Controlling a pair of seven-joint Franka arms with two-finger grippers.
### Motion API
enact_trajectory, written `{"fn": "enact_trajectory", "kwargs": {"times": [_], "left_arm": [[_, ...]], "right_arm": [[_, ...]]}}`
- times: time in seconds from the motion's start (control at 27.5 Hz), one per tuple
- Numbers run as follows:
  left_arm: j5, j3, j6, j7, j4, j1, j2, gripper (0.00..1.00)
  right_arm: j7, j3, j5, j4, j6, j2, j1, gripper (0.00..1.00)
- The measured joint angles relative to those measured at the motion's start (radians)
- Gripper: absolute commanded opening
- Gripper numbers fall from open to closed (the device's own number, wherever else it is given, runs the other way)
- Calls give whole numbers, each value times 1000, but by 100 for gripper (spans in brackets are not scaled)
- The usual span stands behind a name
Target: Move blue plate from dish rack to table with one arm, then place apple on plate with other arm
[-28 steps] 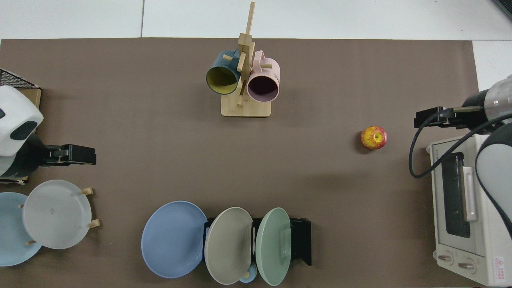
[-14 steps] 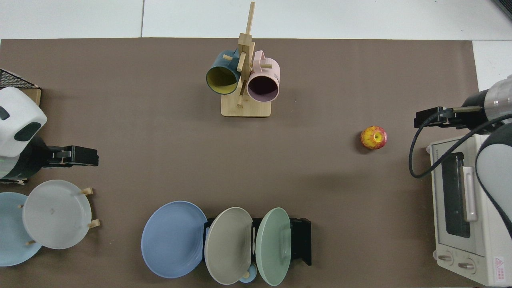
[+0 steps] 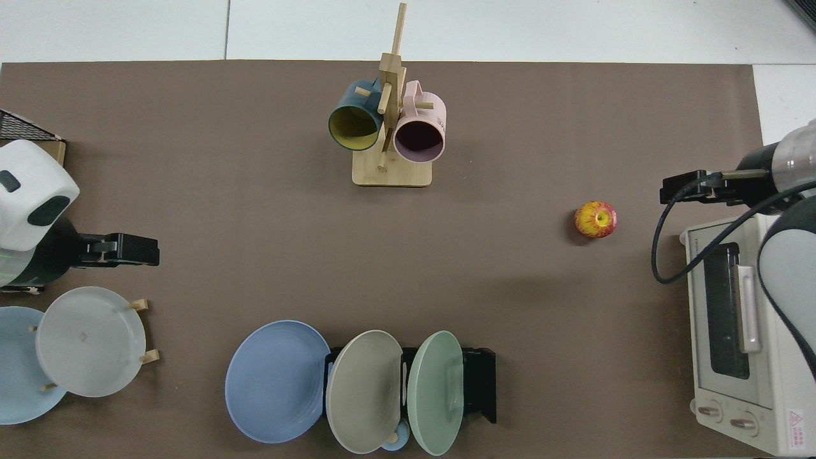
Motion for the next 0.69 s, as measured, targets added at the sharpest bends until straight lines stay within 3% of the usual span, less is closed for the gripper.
{"fn": "enact_trajectory", "kwargs": {"times": [0.22,0.55,0.69], "left_arm": [[32,-26,-1,-35,-28,0,-9,100],[145,-280,10,-209,-274,-5,-132,100],[151,-333,18,-242,-391,-16,-214,100]], "right_arm": [[1,-10,0,0,0,0,-22,100],[1,0,0,0,0,0,-18,100],[1,5,0,0,1,0,-18,100]]}}
